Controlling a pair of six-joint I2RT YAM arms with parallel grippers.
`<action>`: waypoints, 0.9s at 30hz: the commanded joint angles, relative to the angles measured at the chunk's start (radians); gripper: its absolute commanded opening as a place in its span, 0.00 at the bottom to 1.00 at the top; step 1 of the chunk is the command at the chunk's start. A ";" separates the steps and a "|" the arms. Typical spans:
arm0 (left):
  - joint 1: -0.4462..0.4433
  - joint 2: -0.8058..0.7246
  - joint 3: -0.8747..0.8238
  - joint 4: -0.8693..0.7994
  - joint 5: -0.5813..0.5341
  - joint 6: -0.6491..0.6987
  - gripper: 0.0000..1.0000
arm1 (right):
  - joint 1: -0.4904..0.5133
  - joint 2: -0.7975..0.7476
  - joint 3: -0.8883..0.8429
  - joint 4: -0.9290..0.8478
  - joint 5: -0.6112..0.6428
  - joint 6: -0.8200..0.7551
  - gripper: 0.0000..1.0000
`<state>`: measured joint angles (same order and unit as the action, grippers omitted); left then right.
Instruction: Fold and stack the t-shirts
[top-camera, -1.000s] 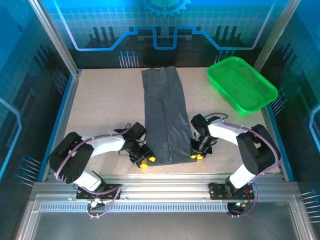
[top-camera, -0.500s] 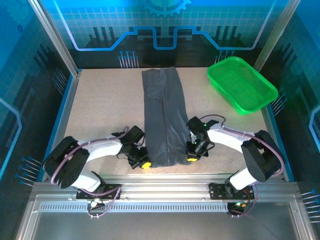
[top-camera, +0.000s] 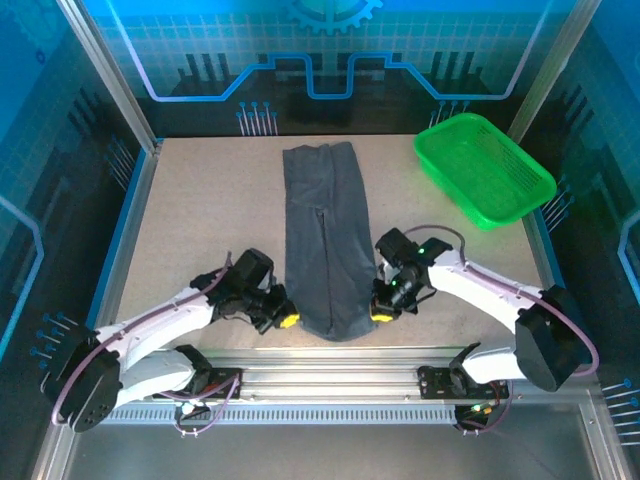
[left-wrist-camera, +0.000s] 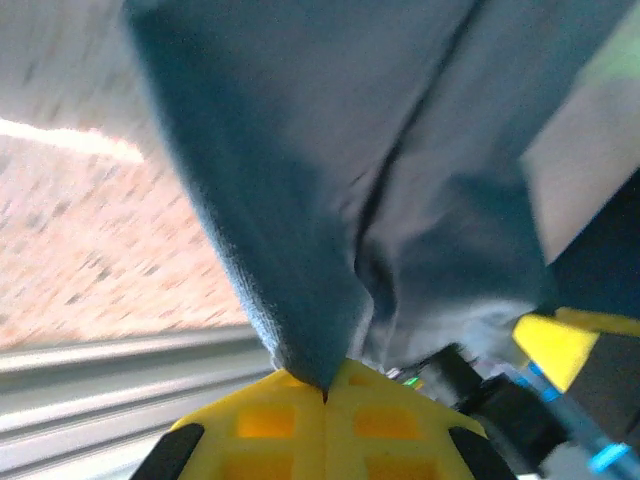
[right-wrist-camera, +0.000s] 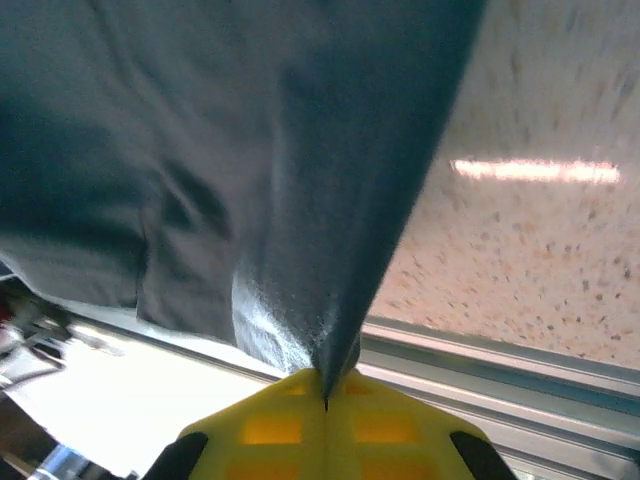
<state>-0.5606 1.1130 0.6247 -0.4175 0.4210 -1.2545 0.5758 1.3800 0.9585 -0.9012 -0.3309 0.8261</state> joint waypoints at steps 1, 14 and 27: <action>0.101 0.067 0.125 0.054 -0.056 0.044 0.00 | -0.085 0.088 0.156 -0.034 0.023 -0.034 0.00; 0.326 0.568 0.573 0.150 -0.060 0.162 0.00 | -0.253 0.605 0.805 -0.071 0.053 -0.097 0.00; 0.396 0.874 0.826 0.179 0.009 0.184 0.00 | -0.309 0.906 1.107 -0.109 0.028 -0.080 0.00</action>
<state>-0.1806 1.9415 1.3849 -0.2512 0.3912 -1.1137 0.2901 2.2387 2.0102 -0.9569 -0.2897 0.7475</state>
